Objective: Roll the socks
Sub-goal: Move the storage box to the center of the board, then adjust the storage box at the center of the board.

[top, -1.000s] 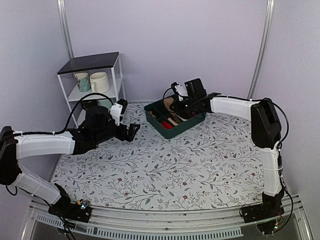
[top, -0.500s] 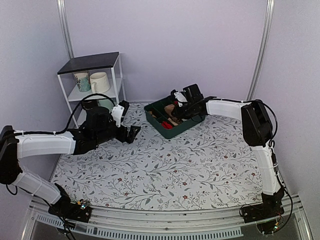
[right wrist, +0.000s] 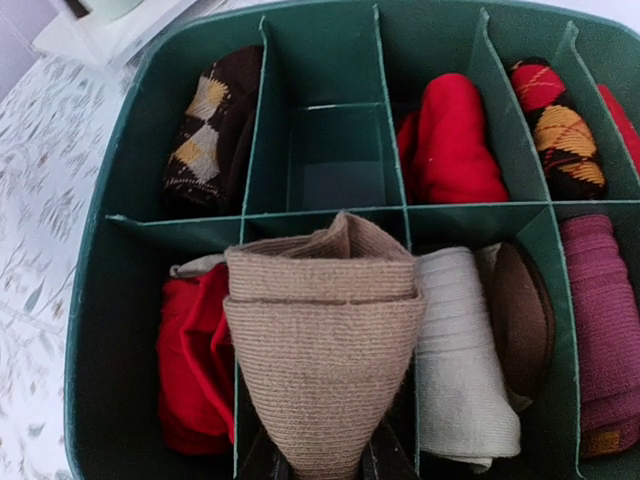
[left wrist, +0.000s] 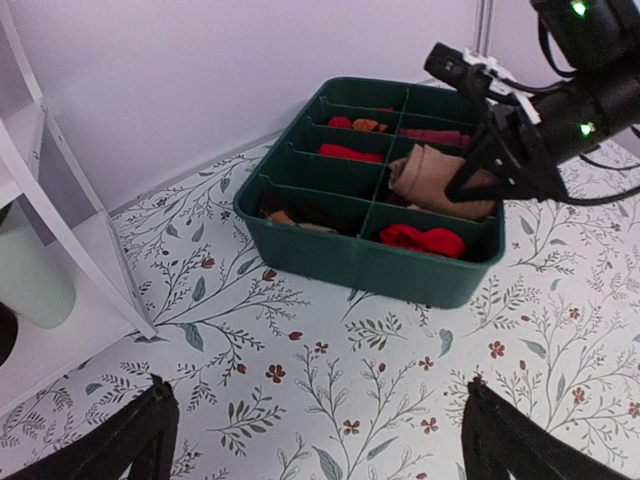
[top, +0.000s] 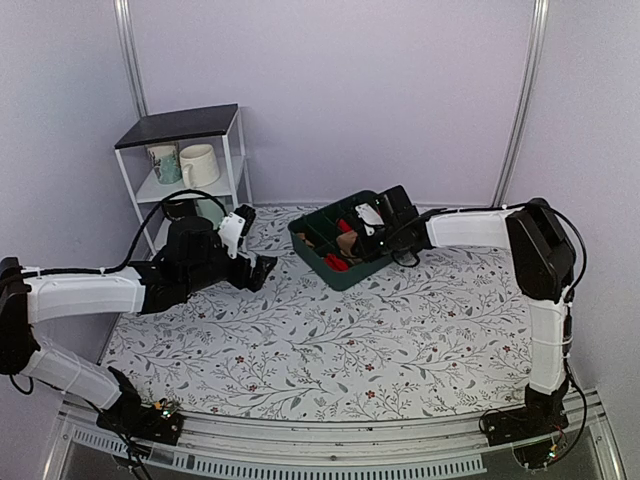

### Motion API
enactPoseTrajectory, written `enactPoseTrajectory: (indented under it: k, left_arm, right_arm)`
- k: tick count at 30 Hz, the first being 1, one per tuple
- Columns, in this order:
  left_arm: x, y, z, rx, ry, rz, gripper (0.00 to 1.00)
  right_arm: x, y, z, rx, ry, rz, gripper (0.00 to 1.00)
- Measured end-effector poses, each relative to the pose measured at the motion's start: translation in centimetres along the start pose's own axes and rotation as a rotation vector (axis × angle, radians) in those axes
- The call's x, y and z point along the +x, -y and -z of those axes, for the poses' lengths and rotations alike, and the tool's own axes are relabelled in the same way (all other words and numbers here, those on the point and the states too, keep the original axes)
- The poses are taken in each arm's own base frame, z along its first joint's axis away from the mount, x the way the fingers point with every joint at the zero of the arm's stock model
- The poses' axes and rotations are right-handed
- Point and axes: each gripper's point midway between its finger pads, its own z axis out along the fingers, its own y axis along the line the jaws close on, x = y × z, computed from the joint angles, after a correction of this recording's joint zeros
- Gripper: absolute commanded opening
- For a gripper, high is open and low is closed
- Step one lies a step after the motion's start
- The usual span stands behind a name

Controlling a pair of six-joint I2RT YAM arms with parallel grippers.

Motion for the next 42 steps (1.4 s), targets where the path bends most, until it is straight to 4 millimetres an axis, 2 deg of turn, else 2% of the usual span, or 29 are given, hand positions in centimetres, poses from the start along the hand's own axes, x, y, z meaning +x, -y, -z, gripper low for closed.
enactPoseTrajectory:
  k: [5, 8, 13, 17, 20, 23, 30, 33, 36, 42]
  left_arm:
    - [0.2, 0.0, 0.2, -0.001, -0.008, -0.014, 0.99]
    - [0.6, -0.1, 0.2, -0.003, -0.025, -0.023, 0.99]
    - [1.0, -0.1, 0.2, -0.004, -0.039, -0.031, 0.99]
    - [1.7, 0.0, -0.2, -0.002, -0.059, -0.033, 0.99]
    - [2.0, 0.1, -0.6, 0.002, -0.073, -0.035, 1.00]
    - [1.7, 0.1, -1.0, 0.002, -0.079, -0.036, 0.99]
    - [1.5, 0.2, -1.1, 0.007, -0.075, -0.031, 1.00]
    - [1.5, 0.3, -1.1, 0.012, -0.077, -0.031, 0.99]
    - [1.5, 0.4, -0.9, 0.016, -0.076, -0.031, 0.99]
    - [1.1, 0.3, 0.0, 0.018, -0.054, -0.027, 0.99]
  right_arm:
    - [3.5, -3.8, 2.8, -0.040, -0.060, -0.035, 0.00]
    - [5.7, -5.3, 4.4, -0.058, -0.087, -0.061, 0.00]
    - [8.6, -6.9, 7.2, -0.084, -0.116, -0.106, 0.00]
    - [9.3, -7.3, 8.7, -0.086, -0.112, -0.130, 0.00]
    - [8.9, -7.2, 9.5, -0.075, -0.092, -0.131, 0.00]
    - [7.2, -7.2, 10.4, -0.072, -0.042, -0.116, 0.00]
    - [0.2, -8.4, 11.8, -0.113, 0.135, -0.059, 0.01]
    - [-2.2, -9.0, 10.8, -0.136, 0.188, -0.033, 0.01]
    - [-2.7, -9.4, 8.5, -0.151, 0.187, -0.019, 0.00]
    - [-0.3, -9.6, 4.7, -0.173, 0.113, -0.022, 0.01]
